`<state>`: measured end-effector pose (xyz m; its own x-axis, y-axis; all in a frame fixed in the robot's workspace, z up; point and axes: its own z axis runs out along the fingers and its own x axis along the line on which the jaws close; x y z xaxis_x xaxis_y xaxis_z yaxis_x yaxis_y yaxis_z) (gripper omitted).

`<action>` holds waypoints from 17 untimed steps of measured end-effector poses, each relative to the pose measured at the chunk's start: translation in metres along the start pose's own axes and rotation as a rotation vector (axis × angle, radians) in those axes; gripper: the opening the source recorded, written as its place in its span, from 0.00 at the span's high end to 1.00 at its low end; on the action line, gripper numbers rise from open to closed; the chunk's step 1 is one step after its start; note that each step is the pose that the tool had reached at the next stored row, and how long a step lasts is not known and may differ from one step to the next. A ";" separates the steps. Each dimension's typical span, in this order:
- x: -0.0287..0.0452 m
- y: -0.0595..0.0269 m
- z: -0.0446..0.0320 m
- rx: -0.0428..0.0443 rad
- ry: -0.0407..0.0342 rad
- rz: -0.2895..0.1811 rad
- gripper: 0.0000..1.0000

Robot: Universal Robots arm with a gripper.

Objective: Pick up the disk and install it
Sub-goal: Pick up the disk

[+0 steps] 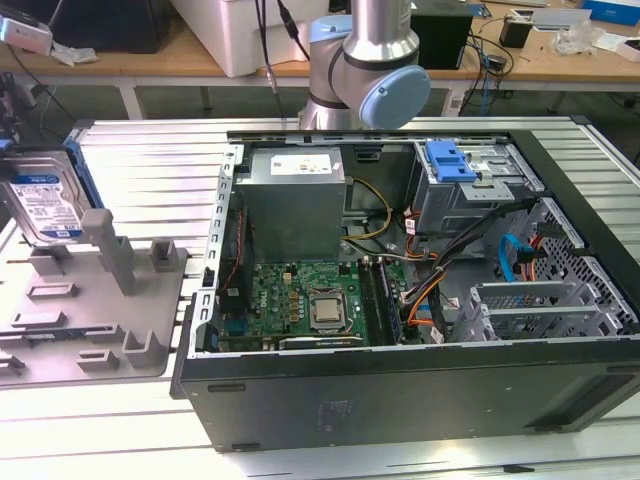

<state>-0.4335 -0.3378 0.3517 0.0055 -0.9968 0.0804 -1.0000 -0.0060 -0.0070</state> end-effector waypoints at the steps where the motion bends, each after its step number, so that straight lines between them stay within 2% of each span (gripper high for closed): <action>1: 0.0001 0.0000 -0.0015 0.0000 0.0000 0.000 0.64; 11: 0.0017 -0.0001 -0.0206 0.0001 0.0000 0.000 0.64; 17: 0.0031 -0.0003 -0.0378 0.0001 -0.0001 0.000 0.64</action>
<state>-0.4336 -0.3378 0.3896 0.0055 -0.9968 0.0803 -1.0000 -0.0061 -0.0070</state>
